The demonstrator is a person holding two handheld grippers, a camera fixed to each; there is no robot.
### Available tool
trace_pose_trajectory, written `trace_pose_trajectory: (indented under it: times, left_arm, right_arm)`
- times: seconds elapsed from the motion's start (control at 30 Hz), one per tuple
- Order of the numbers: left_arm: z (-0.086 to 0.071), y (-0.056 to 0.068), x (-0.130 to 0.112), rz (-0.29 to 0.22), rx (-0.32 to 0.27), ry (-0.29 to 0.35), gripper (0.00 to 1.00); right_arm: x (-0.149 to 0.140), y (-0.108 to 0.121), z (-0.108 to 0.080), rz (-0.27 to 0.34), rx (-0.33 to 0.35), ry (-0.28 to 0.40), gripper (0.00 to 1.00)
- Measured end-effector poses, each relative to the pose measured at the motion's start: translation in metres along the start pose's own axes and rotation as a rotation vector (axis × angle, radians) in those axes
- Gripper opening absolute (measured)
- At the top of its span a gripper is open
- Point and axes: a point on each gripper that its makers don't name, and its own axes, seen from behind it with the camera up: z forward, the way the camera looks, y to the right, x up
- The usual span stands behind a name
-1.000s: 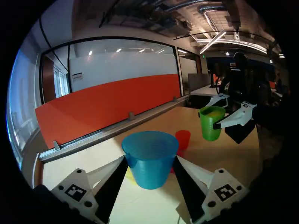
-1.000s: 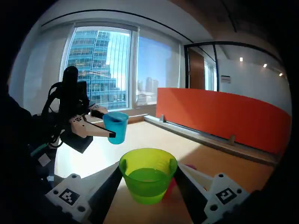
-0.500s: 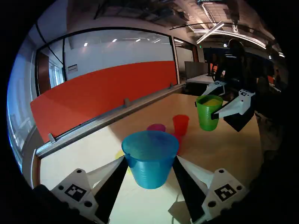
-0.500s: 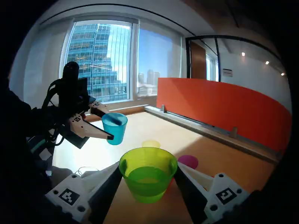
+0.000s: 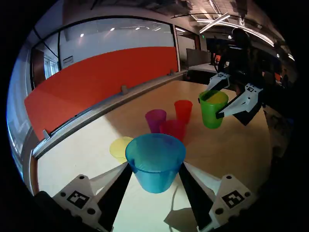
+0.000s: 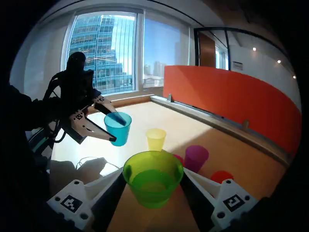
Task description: Pour water
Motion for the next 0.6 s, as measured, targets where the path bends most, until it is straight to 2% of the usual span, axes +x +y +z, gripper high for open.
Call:
trace_pose_trajectory:
  times: [0.6]
  left_arm:
    - [0.028, 0.003, -0.050, 0.025, -0.057, -0.167, 0.82]
  right_arm:
    - [-0.040, 0.006, 0.019, 0.001, 0.016, -0.107, 0.91]
